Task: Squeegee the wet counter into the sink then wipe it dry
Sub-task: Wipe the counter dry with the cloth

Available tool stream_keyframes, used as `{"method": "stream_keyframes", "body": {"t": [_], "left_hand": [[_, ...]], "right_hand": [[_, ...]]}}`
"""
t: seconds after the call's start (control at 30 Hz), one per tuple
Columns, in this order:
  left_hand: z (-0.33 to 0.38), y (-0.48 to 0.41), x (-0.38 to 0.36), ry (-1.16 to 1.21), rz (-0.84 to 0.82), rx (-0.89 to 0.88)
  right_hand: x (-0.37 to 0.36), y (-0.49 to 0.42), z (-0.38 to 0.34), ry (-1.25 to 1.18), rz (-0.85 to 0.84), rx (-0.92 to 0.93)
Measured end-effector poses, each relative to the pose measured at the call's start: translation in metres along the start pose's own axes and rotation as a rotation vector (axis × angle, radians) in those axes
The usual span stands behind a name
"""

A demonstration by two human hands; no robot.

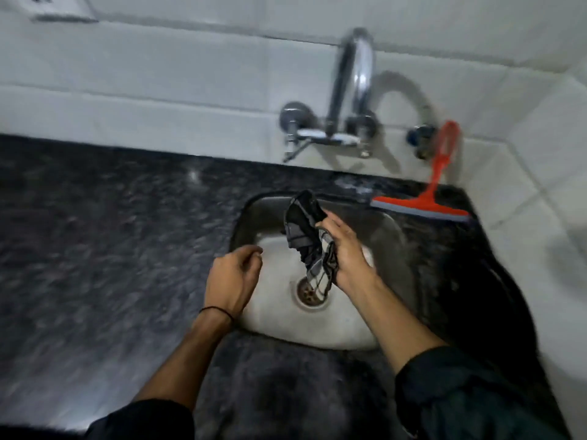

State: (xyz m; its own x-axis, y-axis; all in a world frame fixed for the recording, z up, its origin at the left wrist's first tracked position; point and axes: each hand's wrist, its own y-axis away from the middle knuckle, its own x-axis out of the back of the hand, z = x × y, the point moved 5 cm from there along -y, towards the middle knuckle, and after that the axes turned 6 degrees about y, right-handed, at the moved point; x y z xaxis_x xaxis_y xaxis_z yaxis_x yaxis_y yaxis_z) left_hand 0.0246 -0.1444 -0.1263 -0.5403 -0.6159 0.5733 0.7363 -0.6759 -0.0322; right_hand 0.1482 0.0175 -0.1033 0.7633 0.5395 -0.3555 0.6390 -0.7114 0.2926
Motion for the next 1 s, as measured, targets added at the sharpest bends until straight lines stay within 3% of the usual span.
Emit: {"method": "stream_keyframes", "body": {"t": [0.2,0.37,0.47,0.53,0.6,0.8,0.87,1.0], "left_hand": [[-0.11,0.031,0.158,0.09,0.394,0.271],[-0.202,0.051,0.275,0.097,0.595,0.419],[-0.25,0.043,0.34,0.065,0.615,0.449],[-0.275,0.03,0.38,0.043,0.597,0.455],[-0.303,0.015,0.419,0.006,0.586,0.447],[-0.386,-0.038,0.511,-0.269,0.514,0.328],[-0.415,-0.052,0.532,-0.413,0.497,0.38],[-0.463,-0.066,0.556,-0.542,0.464,0.513]], "right_hand": [[-0.178,-0.028,0.073,-0.005,-0.289,-0.364],[-0.313,-0.039,0.125,0.135,-0.461,-0.446],[-0.392,-0.059,0.155,0.223,-0.393,-0.386],[-0.44,-0.066,0.174,0.133,-0.353,-0.434],[-0.493,-0.077,0.195,0.011,-0.383,-0.513],[-0.62,-0.13,0.23,0.071,-0.459,-0.543],[-0.66,-0.151,0.227,0.111,-0.496,-0.467],[-0.742,-0.2,0.209,0.437,-0.628,-0.038]]}}
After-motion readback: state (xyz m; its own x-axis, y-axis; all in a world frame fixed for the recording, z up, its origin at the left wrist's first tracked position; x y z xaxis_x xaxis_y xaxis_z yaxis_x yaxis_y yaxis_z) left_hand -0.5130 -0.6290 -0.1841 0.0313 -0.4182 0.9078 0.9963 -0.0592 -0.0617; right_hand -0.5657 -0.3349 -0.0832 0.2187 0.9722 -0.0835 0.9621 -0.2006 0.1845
